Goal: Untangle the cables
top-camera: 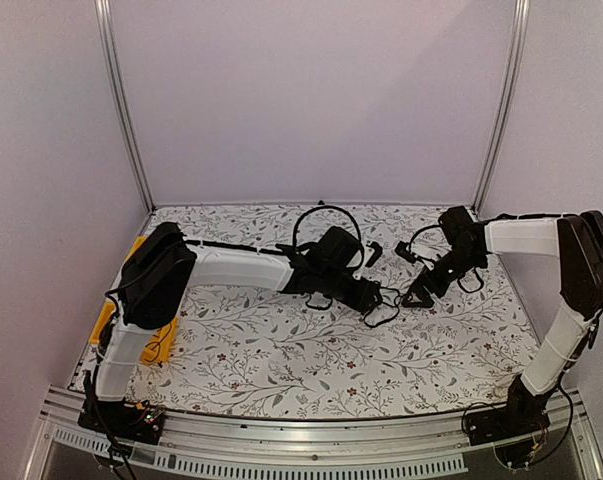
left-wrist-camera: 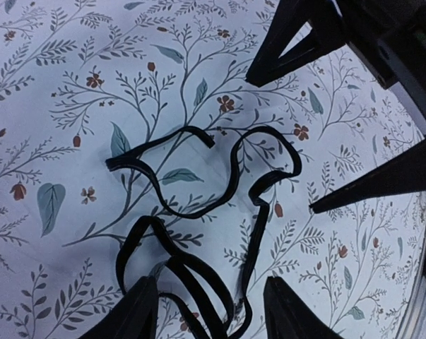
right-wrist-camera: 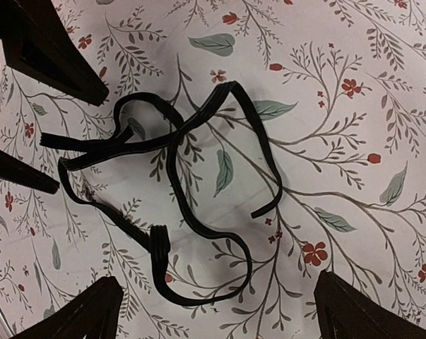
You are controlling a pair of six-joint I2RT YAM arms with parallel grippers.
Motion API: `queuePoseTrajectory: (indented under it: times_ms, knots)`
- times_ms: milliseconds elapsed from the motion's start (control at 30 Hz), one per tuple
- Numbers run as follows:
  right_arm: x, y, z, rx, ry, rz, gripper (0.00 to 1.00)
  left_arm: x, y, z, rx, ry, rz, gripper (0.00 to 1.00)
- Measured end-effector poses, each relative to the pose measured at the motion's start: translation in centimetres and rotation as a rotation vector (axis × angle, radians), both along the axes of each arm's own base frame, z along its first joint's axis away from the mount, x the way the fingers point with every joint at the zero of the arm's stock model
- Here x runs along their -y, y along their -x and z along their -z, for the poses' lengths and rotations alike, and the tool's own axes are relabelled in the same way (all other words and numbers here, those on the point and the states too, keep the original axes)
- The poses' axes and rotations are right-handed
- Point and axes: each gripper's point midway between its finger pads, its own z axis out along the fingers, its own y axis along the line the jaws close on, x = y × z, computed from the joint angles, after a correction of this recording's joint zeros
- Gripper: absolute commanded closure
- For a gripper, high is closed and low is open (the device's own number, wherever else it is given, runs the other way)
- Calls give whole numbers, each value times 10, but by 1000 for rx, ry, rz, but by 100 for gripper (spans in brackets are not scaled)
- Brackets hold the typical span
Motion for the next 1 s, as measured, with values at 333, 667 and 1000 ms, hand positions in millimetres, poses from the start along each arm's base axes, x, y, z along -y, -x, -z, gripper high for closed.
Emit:
queuePoseTrajectory:
  times_ms: [333, 667, 1000]
  knots:
    - [-1, -6, 0, 27, -9, 18, 1, 3, 5, 20, -75, -29, 5, 59]
    - [-1, -5, 2, 24, -8, 18, 1, -1, 9, 28, -70, -79, 39, 100]
    - [0, -7, 1, 34, -8, 19, 1, -49, 2, -49, 26, -99, 0, 100]
